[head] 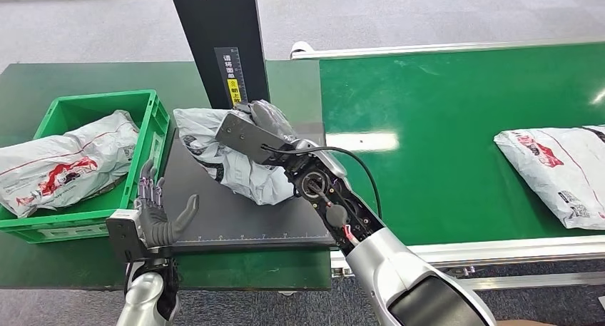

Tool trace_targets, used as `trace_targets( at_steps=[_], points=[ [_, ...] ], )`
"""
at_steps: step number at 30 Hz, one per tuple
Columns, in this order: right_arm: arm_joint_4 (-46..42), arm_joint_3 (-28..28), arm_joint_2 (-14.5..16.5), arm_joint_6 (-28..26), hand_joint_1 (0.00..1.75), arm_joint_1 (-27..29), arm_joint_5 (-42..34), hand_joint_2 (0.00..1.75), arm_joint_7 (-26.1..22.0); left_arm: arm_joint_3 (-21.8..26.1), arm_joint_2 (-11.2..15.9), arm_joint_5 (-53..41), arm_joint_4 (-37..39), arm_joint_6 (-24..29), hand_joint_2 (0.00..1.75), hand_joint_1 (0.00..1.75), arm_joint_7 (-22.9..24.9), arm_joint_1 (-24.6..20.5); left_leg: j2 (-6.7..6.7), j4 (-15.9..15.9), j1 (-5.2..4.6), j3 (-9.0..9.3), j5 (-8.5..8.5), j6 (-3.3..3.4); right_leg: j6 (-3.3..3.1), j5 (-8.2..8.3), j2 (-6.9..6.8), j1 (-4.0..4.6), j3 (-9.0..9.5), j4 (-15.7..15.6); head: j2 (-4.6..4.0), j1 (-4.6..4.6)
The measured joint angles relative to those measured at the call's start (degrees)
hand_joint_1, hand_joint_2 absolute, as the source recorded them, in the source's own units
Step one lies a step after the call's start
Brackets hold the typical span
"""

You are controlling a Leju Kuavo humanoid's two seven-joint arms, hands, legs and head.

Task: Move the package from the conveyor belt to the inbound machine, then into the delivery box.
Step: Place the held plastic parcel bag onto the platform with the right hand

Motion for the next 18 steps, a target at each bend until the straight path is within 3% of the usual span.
trace_targets(
  at_steps=[1,2,6,12,18],
  points=[
    [0.0,0.3,0.0,0.0,0.06,0.0,-0.4,1.75,0.2,0.0,0.0,0.0,0.0,0.0,1.75,0.0,0.0,0.0,0.0,0.0,0.0,0.0,0.0,0.0,0.0,0.0,0.0,0.0,0.0,0.0,0.0,0.0],
    [0.0,0.8,0.0,-0.1,0.0,-0.1,-1.0,1.75,0.4,0.0,0.0,0.0,0.0,0.0,1.75,0.0,0.0,0.0,0.0,0.0,0.0,0.0,0.0,0.0,0.0,0.0,0.0,0.0,0.0,0.0,-0.01,0.01],
    [1.0,2.3,0.0,-0.8,0.0,-0.6,-3.5,0.0,1.7,0.1,0.0,0.0,0.0,0.0,1.75,0.0,0.0,-0.2,-0.01,0.0,0.0,0.0,0.0,0.0,0.0,0.0,0.0,0.0,0.0,0.0,-0.01,-0.01],
    [4.6,0.6,-0.4,2.4,0.0,-0.7,-8.9,0.0,-0.9,0.2,0.0,0.0,1.0,-0.2,1.75,0.0,0.2,-0.8,-0.01,0.0,0.0,0.02,0.0,0.0,0.0,0.0,0.0,0.0,0.01,0.0,-0.01,-0.01],
    [5.2,-4.5,-1.6,10.2,0.0,0.3,-17.2,0.0,-7.7,0.4,0.2,-1.1,1.9,0.8,1.75,0.0,0.3,-1.2,-0.02,0.0,-0.01,0.02,0.0,0.0,0.0,0.0,0.0,-0.01,0.01,0.0,-0.01,-0.01]
  ],
)
